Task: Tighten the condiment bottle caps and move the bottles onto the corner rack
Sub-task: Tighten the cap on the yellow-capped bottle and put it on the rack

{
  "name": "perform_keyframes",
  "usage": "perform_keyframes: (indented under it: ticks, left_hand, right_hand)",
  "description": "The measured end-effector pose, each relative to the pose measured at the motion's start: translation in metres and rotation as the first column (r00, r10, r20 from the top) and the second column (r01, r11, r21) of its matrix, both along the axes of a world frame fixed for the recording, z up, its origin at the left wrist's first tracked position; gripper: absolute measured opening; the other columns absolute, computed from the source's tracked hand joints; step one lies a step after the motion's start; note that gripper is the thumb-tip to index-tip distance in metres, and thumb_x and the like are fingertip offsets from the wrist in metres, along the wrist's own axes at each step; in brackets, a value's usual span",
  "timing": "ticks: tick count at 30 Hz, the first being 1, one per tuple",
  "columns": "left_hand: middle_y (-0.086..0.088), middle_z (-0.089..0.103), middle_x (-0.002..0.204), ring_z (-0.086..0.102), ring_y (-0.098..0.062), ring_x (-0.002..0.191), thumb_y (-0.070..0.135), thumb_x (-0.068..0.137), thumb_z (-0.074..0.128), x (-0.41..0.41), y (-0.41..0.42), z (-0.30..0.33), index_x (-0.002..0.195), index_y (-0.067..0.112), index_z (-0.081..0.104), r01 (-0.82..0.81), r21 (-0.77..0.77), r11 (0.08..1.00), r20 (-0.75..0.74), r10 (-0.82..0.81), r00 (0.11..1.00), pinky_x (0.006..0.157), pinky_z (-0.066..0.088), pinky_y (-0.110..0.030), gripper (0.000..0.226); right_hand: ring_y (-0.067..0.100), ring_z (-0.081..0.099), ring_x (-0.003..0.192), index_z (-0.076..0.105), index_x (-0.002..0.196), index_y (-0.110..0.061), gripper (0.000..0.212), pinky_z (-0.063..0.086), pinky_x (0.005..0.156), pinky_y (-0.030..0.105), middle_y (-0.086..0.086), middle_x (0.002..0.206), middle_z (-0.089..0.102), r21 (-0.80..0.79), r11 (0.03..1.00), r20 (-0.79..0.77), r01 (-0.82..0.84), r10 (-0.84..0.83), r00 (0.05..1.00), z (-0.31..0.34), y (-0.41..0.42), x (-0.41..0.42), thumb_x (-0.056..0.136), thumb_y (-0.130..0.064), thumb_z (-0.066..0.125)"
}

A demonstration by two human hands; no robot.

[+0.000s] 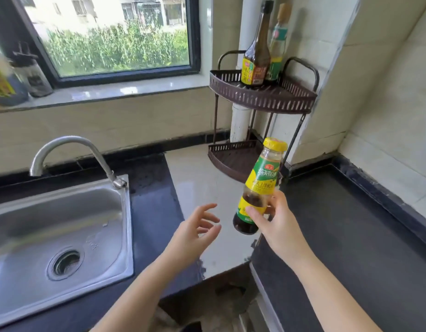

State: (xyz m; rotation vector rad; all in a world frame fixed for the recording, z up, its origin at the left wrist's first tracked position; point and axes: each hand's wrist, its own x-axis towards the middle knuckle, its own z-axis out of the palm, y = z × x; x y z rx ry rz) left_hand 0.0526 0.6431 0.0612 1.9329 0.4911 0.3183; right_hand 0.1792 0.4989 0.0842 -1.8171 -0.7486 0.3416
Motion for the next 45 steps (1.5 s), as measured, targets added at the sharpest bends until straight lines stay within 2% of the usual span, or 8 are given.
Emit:
perform_keyframes:
  ticks: [7,10,14,19,22,26,29,45]
  left_hand:
    - [0.009,0.06,0.097,0.058,0.007,0.083,0.014,0.089,0.057,0.124,0.07,0.052,0.121,0.029,0.046,0.083,0.16,0.984,0.179,-0.111,0.978,0.076,0.045,-0.005,0.037]
    - [0.013,0.062,0.095,0.059,0.006,0.087,0.015,0.087,0.059,0.179,0.094,0.089,0.12,0.025,0.052,0.092,0.26,0.961,0.254,-0.16,0.954,0.078,0.045,-0.005,0.035]
    - [0.018,0.061,0.092,0.058,0.005,0.085,0.019,0.087,0.059,0.248,0.114,0.127,0.115,0.026,0.056,0.075,0.422,0.904,0.345,-0.236,0.909,0.078,0.043,-0.005,0.029]
    - [0.002,0.066,0.092,0.059,-0.017,0.09,0.037,0.087,0.047,0.31,0.129,0.115,0.103,0.018,0.063,-0.025,0.725,0.689,0.303,-0.286,0.909,0.088,0.044,-0.032,0.029]
    - [0.007,0.068,0.079,0.062,-0.016,0.079,0.038,0.087,0.048,0.32,0.132,0.097,0.085,0.022,0.066,-0.143,0.856,0.497,0.332,-0.316,0.889,0.091,0.038,-0.03,0.024]
    - [0.007,0.065,0.076,0.06,-0.017,0.074,0.036,0.086,0.051,0.323,0.139,0.086,0.082,0.021,0.063,-0.208,0.892,0.401,0.363,-0.362,0.859,0.089,0.037,-0.029,0.019]
    - [0.006,0.064,0.076,0.059,-0.018,0.073,0.035,0.086,0.051,0.325,0.14,0.084,0.082,0.02,0.062,-0.23,0.896,0.379,0.374,-0.366,0.852,0.086,0.036,-0.028,0.019]
    - [0.006,0.063,0.075,0.058,-0.017,0.072,0.034,0.085,0.052,0.321,0.137,0.087,0.08,0.02,0.061,-0.166,0.904,0.394,0.307,-0.328,0.893,0.085,0.034,-0.027,0.018]
  right_hand:
    - [-0.005,0.06,0.097,0.044,0.12,-0.024,0.045,0.045,0.069,0.0,-0.01,0.111,0.061,0.091,0.991,0.095,0.094,-0.103,0.99,0.054,0.042,0.094,0.081,-0.027,0.066]
    - [-0.016,0.056,0.09,0.042,0.109,-0.039,0.037,0.042,0.066,-0.001,-0.018,0.107,0.06,0.114,0.986,0.189,0.126,-0.146,0.971,0.09,0.057,0.136,0.082,-0.027,0.065]
    - [-0.009,0.059,0.091,0.04,0.108,-0.039,0.038,0.047,0.076,0.012,-0.021,0.102,0.059,0.163,0.968,0.287,0.189,-0.229,0.93,0.134,0.079,0.192,0.081,-0.031,0.065]
    - [0.013,0.063,0.089,0.04,0.111,-0.024,0.041,0.046,0.072,0.023,-0.014,0.096,0.06,0.142,0.941,0.362,0.306,-0.338,0.869,0.154,0.118,0.257,0.081,-0.032,0.067]
    - [0.019,0.059,0.091,0.041,0.115,-0.013,0.047,0.042,0.068,0.025,-0.001,0.102,0.06,0.05,0.92,0.387,0.388,-0.376,0.842,0.15,0.142,0.287,0.082,-0.031,0.067]
    - [0.033,0.059,0.106,0.038,0.119,-0.008,0.053,0.046,0.078,0.036,0.011,0.116,0.062,-0.115,0.871,0.464,0.477,-0.377,0.801,0.144,0.166,0.309,0.083,-0.04,0.062]
    - [0.034,0.055,0.111,0.036,0.122,-0.004,0.055,0.035,0.071,0.03,0.014,0.121,0.059,-0.182,0.844,0.463,0.504,-0.379,0.801,0.142,0.176,0.318,0.086,-0.038,0.06]
    - [0.033,0.053,0.115,0.033,0.13,-0.003,0.064,0.041,0.08,0.032,0.016,0.129,0.054,-0.23,0.848,0.403,0.478,-0.364,0.84,0.134,0.179,0.322,0.085,-0.038,0.061]
